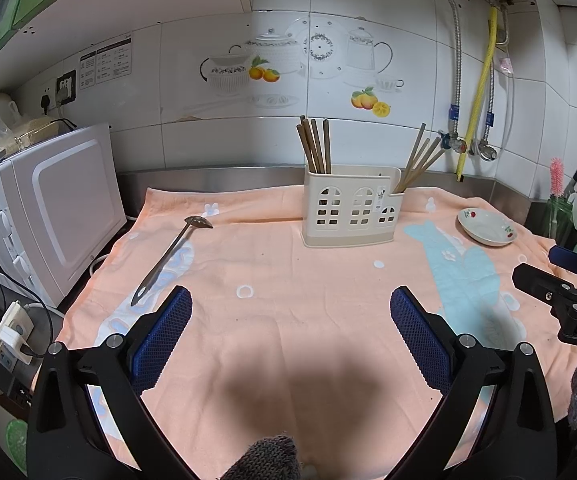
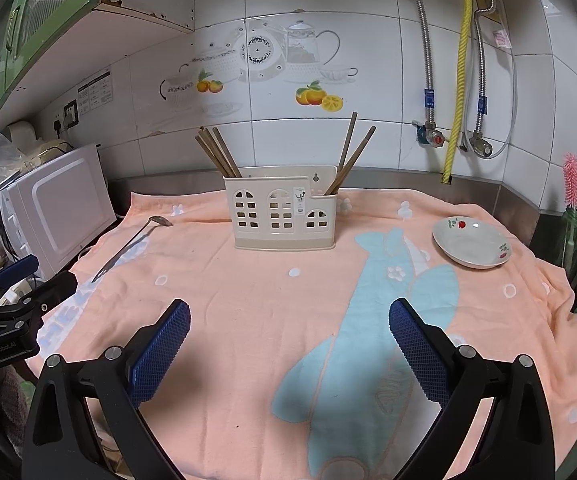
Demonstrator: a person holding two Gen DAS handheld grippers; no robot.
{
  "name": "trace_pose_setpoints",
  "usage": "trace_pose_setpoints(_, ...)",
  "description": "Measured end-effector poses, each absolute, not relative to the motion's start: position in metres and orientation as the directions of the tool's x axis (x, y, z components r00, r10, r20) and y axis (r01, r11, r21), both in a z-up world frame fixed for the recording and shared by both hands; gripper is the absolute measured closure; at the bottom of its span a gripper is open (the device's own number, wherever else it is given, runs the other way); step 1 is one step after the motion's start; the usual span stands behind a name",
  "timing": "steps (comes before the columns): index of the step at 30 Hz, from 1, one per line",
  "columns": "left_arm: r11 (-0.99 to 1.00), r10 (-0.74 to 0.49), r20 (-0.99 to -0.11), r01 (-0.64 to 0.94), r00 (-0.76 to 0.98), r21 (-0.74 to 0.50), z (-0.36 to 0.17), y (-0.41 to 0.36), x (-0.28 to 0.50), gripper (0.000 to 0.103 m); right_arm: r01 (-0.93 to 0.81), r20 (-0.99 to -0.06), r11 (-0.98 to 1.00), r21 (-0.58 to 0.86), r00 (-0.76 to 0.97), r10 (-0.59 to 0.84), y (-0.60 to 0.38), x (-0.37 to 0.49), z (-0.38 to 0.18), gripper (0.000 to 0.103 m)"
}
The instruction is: Organize utensils
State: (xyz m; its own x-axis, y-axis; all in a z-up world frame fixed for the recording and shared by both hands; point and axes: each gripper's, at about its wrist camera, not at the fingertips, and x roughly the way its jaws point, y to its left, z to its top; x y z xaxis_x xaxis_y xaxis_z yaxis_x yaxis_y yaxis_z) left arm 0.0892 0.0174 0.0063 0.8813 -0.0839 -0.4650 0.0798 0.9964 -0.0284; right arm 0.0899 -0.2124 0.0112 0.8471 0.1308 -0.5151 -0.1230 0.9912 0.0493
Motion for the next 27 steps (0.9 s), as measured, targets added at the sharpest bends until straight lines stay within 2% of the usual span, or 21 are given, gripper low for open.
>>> trace_pose_setpoints(27, 0.997, -0.076, -0.467, 0.074, 0.881, -0.023, 0.0035, 0.0165, 0.0894, 0.005, -0.128, -0.520, 0.990, 0.054, 0.843, 0.137, -0.2076, 0.0885, 0.0078, 0.007)
